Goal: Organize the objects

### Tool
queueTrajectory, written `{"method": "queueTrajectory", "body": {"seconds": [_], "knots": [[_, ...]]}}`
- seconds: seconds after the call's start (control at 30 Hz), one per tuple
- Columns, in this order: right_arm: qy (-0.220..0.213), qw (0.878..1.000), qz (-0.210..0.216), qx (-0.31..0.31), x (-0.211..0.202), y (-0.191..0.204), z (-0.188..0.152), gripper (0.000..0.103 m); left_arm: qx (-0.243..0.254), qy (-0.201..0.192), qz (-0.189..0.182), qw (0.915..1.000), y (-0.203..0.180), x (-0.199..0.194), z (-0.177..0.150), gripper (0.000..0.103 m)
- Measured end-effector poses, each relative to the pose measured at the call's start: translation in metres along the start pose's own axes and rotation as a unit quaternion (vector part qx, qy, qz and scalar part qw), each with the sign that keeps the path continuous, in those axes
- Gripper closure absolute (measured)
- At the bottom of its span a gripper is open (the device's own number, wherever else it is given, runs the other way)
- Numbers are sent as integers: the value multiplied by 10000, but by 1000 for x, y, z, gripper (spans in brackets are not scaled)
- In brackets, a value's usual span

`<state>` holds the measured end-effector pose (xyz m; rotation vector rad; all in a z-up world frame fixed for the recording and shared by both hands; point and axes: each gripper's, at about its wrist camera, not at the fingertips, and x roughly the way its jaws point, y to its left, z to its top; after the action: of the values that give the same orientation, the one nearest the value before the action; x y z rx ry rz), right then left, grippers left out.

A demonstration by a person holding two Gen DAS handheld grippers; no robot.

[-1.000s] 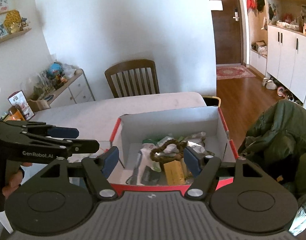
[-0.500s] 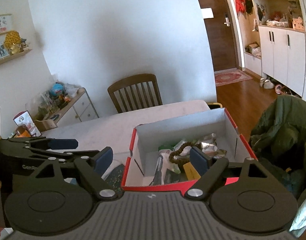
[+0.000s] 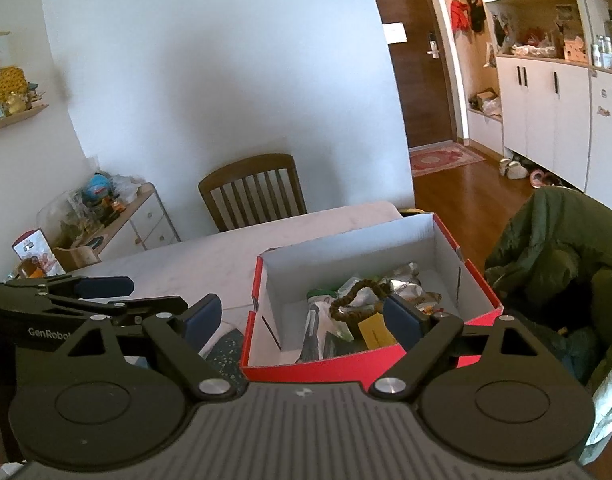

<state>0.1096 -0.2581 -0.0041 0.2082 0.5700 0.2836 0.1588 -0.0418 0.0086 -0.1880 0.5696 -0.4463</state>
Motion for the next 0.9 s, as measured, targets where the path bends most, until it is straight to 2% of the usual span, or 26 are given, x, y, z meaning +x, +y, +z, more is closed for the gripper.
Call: {"method": "queueTrajectory", "body": {"seconds": [0.1,0.63,0.9], "knots": [[-4,10000,-51,48,-2,-1,-1,14,58,7,75,10000,0,0,-2,1],[27,9997,-236,83,-9,4,-9,14,168,-51,-237,9996,-9,-4,-12,1],[24,9993,-367,102,-11,2,-15,14,76,-24,-229,9997,-6,-3,-18,1]]}}
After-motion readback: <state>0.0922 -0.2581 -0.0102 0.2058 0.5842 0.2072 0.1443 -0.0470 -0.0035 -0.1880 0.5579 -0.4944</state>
